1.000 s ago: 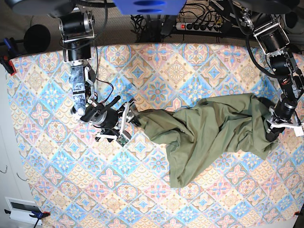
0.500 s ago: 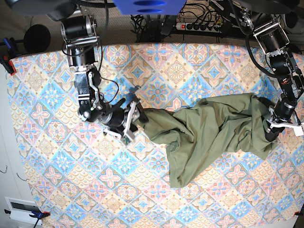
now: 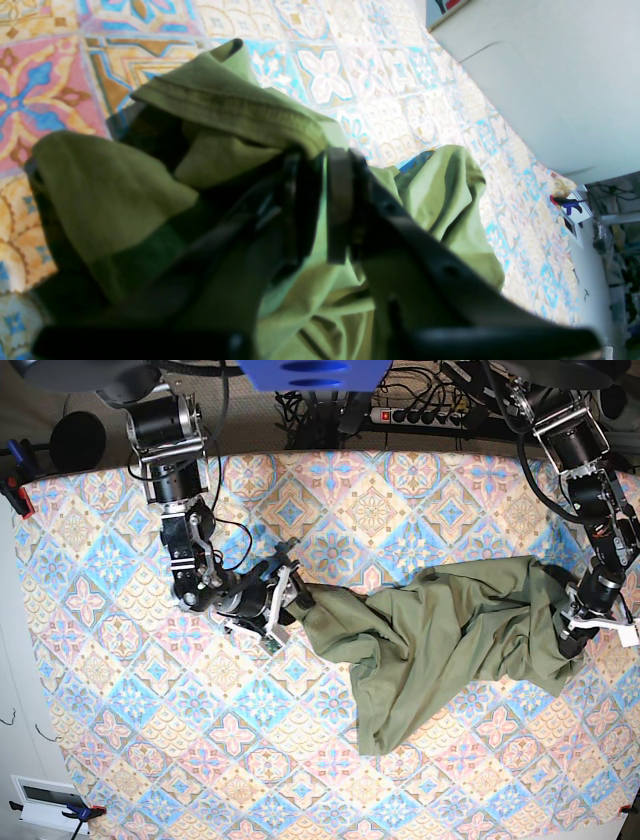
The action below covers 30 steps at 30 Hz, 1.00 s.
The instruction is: Layout the t-shirt on the table in an organized manner, then fold the t-shirt properly
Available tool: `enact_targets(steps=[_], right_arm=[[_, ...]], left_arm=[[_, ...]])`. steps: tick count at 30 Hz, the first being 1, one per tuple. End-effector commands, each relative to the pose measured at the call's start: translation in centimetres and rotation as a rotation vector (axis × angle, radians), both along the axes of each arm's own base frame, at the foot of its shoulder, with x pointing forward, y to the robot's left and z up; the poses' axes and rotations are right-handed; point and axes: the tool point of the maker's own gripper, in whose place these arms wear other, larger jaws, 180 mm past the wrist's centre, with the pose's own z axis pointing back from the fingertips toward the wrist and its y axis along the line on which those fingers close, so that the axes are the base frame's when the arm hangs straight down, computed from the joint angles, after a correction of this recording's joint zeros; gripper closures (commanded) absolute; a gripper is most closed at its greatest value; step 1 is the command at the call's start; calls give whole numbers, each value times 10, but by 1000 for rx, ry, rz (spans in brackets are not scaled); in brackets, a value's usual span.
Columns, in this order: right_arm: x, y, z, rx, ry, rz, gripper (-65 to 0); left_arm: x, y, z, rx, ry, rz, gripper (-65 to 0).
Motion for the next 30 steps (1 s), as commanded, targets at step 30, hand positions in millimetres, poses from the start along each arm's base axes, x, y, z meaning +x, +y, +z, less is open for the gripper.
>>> enact_targets(steps=[30], right_arm=[[50, -254, 194, 222, -429, -581, -4]], left_arm=[[46, -45, 1, 127, 35, -168, -95]])
